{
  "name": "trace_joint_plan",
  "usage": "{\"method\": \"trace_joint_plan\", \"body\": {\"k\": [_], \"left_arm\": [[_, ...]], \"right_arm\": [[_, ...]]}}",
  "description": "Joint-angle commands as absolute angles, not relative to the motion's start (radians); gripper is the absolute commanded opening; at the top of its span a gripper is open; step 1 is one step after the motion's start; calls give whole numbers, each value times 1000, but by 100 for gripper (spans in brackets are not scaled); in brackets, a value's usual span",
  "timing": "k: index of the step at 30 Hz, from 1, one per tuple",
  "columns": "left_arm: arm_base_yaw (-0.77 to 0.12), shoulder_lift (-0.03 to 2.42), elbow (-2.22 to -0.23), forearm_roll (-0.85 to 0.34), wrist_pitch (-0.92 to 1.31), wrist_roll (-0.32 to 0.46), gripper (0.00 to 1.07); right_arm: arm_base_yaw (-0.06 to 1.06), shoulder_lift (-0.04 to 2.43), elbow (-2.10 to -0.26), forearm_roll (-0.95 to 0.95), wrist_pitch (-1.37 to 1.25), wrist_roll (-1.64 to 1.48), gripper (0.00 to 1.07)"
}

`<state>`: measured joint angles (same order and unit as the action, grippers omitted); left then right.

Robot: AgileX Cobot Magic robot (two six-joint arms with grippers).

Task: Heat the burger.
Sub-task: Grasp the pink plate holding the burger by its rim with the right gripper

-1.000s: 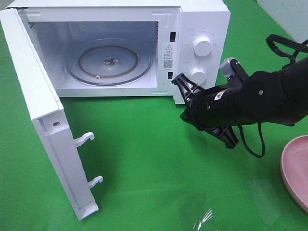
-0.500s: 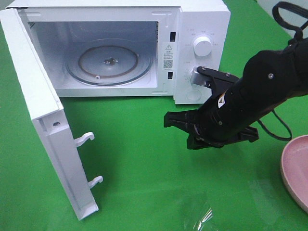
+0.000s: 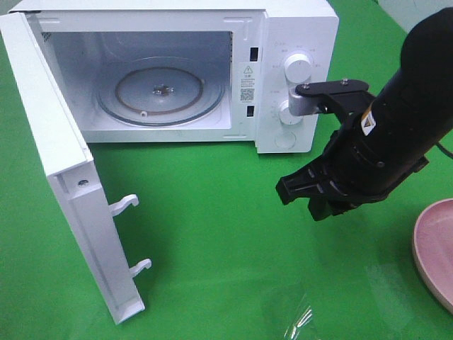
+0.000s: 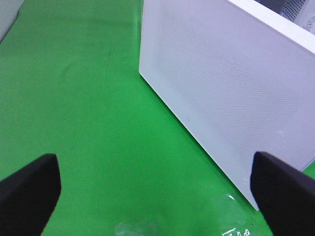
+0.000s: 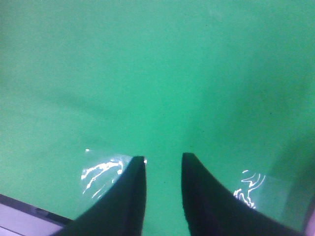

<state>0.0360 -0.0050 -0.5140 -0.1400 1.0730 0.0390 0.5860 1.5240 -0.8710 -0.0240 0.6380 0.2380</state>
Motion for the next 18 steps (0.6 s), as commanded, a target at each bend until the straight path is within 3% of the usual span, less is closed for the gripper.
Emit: {"method": "trace_joint_plan", "body": {"k": [1, 2, 3, 4, 5, 6, 7, 18], "left_arm": [[33, -21, -514, -146, 1067, 38, 96], [33, -21, -514, -146, 1067, 38, 96], [33, -21, -514, -146, 1067, 38, 96], [33, -21, -514, -146, 1067, 38, 96], [33, -21, -514, -146, 1067, 38, 96], [33, -21, -514, -146, 1067, 38, 96], [33, -21, -514, -146, 1067, 38, 96], [33, -21, -514, -146, 1067, 38, 96]], "right_arm": [[586, 1440, -874, -65, 668, 186, 54], [586, 1440, -874, -65, 668, 186, 54], [586, 1408, -874, -93, 672, 174, 69], [586, 1408, -874, -93, 672, 174, 69], [586, 1375, -874, -120, 681, 172, 83], [586, 1375, -874, -120, 681, 172, 83], [586, 1346, -874, -137, 707, 172, 92], [583, 1317, -874, -155, 929, 176, 92]]}}
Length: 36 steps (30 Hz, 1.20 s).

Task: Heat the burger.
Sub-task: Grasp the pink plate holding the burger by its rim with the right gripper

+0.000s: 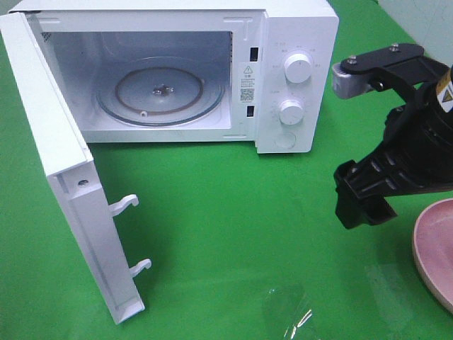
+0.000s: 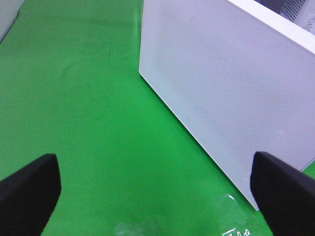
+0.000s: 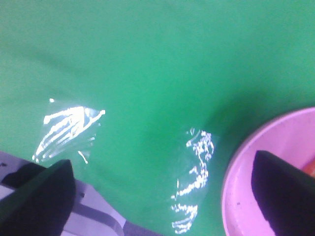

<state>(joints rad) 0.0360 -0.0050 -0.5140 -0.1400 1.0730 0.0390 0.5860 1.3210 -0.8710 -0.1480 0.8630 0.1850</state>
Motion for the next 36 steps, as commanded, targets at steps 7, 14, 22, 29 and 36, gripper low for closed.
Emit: {"method": "trace_joint_plan", "body": {"k": [7, 14, 22, 29, 36], "left_arm": [[33, -21, -514, -146, 1067, 38, 96], [33, -21, -514, -146, 1067, 38, 96], [33, -21, -514, -146, 1067, 38, 96], [33, -21, -514, -146, 1067, 38, 96], [33, -21, -514, -146, 1067, 38, 96]], "right_arm": [[484, 1317, -873, -155, 974, 158, 90], [348, 1317, -844, -159, 976, 146, 88], [270, 1317, -737, -156, 884, 157, 86], [270, 1319, -645, -155, 762, 172, 85], [270, 1431, -609, -149, 674, 201, 84]]}}
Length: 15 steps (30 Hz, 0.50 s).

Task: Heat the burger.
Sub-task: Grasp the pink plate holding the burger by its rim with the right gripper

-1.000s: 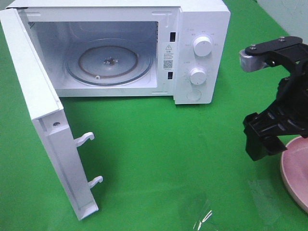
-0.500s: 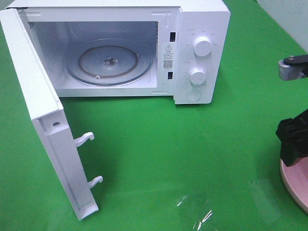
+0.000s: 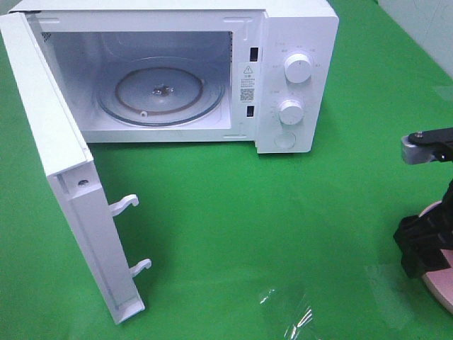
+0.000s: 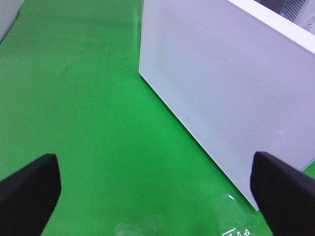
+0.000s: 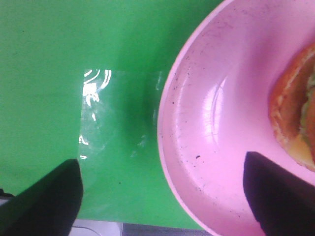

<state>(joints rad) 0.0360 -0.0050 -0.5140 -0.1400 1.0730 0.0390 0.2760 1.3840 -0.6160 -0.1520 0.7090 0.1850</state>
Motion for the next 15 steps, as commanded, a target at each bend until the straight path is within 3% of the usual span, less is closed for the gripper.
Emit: {"method": "trace_joint_plan", "body": {"k": [1, 15], "left_arm": [[33, -21, -514, -146, 1067, 38, 96], [33, -21, -514, -146, 1067, 38, 96]], "right_arm": [[270, 1431, -609, -149, 674, 201, 84], [253, 1618, -609, -156, 515, 233, 83]]}}
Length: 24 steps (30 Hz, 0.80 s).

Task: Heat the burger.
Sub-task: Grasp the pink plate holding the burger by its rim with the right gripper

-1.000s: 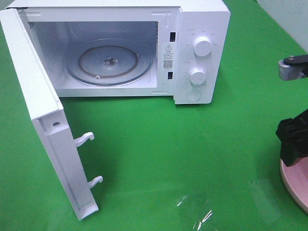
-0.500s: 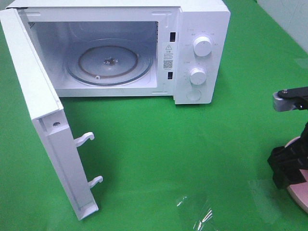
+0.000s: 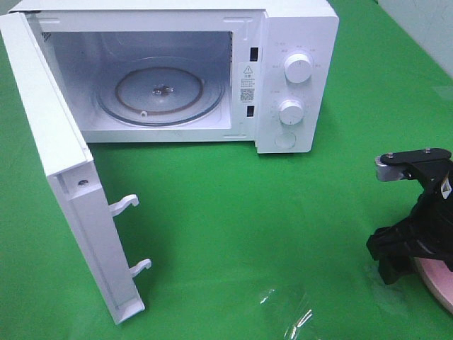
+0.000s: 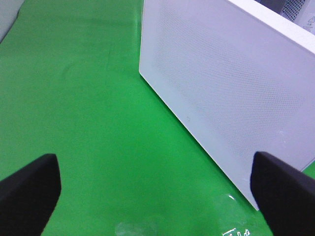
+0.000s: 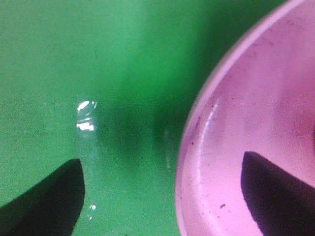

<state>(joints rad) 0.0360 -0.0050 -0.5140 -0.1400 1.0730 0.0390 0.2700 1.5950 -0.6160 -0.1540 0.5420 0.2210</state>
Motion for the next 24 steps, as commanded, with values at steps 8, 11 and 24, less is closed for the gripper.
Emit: {"method": "trace_joint_plan", "body": {"k": [8, 11, 24], "left_arm": [[33, -21, -514, -146, 1067, 38, 96], [33, -21, -514, -146, 1067, 38, 96], [33, -21, -514, -146, 1067, 38, 96]], "right_arm": [[200, 1649, -606, -161, 484, 228, 82], [200, 1655, -602, -155, 465, 228, 82], [200, 1718, -602, -164, 439, 228, 69]]}}
